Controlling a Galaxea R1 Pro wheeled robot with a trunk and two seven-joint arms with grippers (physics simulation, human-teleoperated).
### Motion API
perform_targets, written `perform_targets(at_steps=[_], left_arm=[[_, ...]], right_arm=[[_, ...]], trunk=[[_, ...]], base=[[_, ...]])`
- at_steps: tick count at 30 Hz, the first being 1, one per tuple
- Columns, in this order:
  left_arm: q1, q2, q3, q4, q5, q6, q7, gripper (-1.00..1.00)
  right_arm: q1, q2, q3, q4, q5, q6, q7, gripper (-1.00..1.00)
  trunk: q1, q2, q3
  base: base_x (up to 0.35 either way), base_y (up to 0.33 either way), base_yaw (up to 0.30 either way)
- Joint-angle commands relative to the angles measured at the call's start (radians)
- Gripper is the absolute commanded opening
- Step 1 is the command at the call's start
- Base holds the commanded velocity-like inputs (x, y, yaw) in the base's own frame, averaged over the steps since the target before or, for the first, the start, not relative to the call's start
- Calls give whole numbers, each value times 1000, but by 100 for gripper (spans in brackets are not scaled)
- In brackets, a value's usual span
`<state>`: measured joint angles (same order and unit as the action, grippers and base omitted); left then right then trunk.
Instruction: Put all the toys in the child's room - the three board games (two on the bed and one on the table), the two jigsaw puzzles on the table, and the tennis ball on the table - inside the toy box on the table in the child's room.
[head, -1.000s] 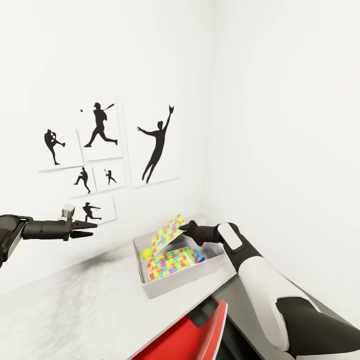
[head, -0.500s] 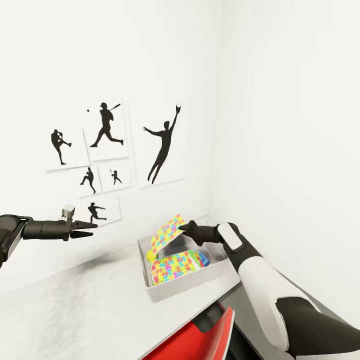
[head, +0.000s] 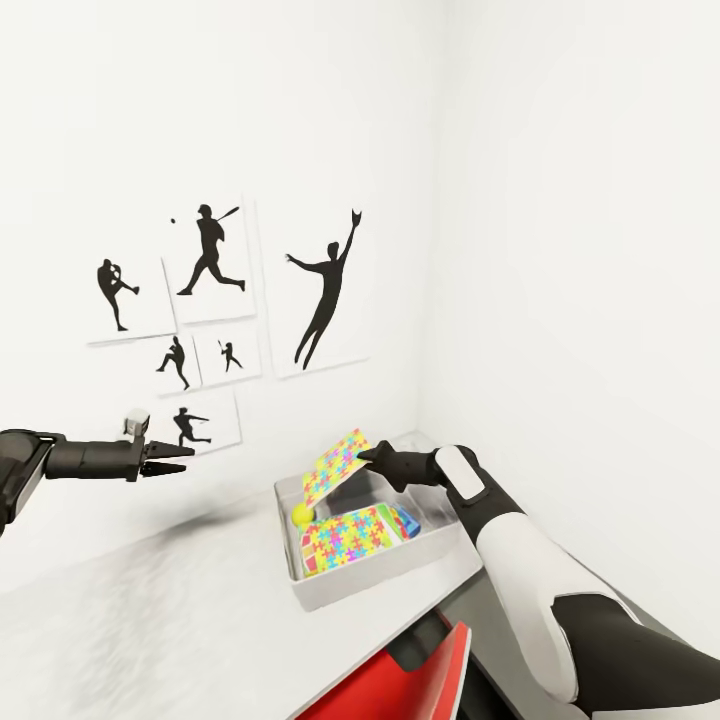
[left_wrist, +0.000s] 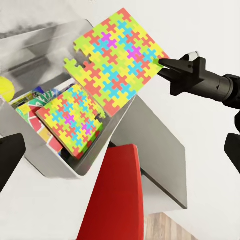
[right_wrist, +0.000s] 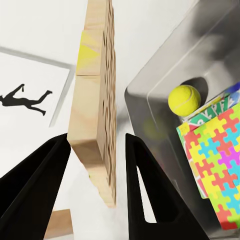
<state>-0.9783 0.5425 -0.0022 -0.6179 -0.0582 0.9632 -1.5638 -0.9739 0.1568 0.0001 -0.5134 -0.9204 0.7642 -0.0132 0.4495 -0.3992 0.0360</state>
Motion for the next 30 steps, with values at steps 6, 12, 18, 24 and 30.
perform_targets(at_steps=[6, 12, 18, 24, 30], left_arm=[[0, 0, -1, 0, -6, 10, -7, 100], [0, 0, 0, 0, -4, 11, -7, 100], [2, 1, 1, 0, -5, 11, -7, 100], [3, 1, 1, 0, -5, 11, -7, 100], [4, 1, 3, 0, -6, 10, -7, 100]], right_arm=[[0, 1, 0, -1, -2, 3, -1, -100], [0, 1, 0, -1, -2, 3, -1, -100], [0, 2, 1, -1, -2, 3, -1, -100], [0, 1, 1, 1, -1, 3, -2, -100], [0, -6, 0, 11, -1, 4, -8, -100]], trunk=[[0, -1, 0], [0, -1, 0], [0, -1, 0], [0, -1, 0], [0, -1, 0]], base=[[13, 0, 0], [1, 0, 0], [0, 0, 0], [0, 0, 0], [0, 0, 0]])
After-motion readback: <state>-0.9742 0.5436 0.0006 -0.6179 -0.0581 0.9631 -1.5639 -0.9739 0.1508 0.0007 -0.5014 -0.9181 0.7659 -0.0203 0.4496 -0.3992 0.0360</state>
